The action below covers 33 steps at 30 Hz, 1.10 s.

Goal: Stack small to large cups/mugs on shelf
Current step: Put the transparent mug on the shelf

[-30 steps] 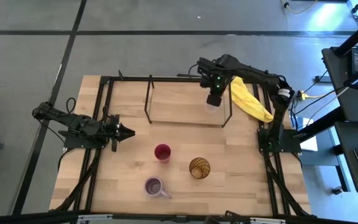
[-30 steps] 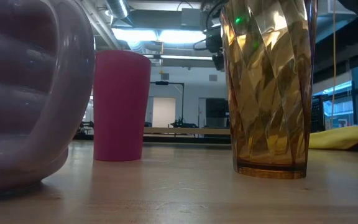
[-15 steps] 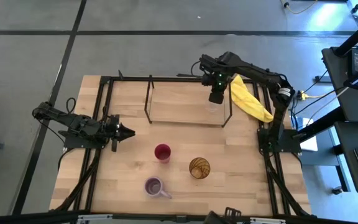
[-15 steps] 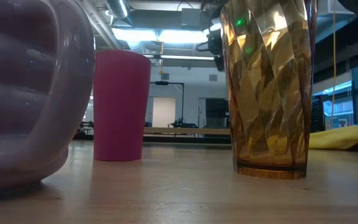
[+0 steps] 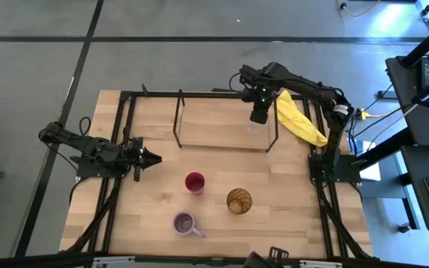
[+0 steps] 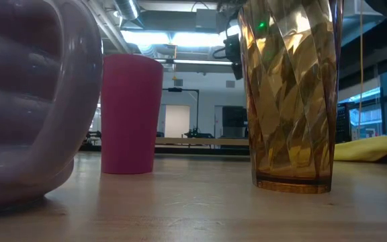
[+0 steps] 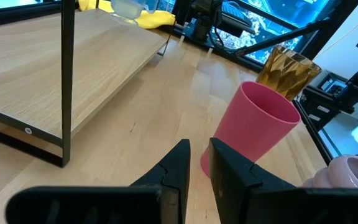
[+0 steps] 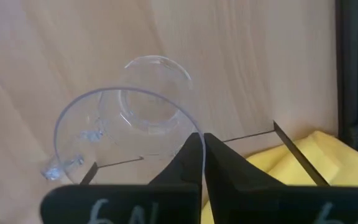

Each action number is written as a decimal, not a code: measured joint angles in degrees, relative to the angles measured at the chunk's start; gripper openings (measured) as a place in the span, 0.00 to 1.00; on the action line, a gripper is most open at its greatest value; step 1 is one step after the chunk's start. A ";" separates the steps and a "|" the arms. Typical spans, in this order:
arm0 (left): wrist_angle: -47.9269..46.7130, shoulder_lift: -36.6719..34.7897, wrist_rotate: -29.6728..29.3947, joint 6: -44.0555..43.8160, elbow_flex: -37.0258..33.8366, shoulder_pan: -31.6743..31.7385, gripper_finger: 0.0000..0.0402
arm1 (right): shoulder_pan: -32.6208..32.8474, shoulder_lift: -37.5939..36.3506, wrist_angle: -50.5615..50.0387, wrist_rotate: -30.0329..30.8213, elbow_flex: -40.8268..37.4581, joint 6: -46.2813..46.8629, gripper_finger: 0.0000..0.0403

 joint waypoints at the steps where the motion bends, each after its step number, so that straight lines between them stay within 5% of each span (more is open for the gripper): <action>1: 0.02 0.02 -0.01 0.01 0.00 0.02 0.13 | 0.01 0.00 -0.08 0.00 0.00 0.09 0.02; 15: 0.02 0.01 0.00 0.01 0.00 0.02 0.13 | 3.41 0.00 1.53 3.87 -0.02 3.05 0.02; 33: 0.02 0.00 0.00 0.00 0.00 0.00 0.13 | 0.29 0.00 2.13 4.50 -0.09 1.92 0.02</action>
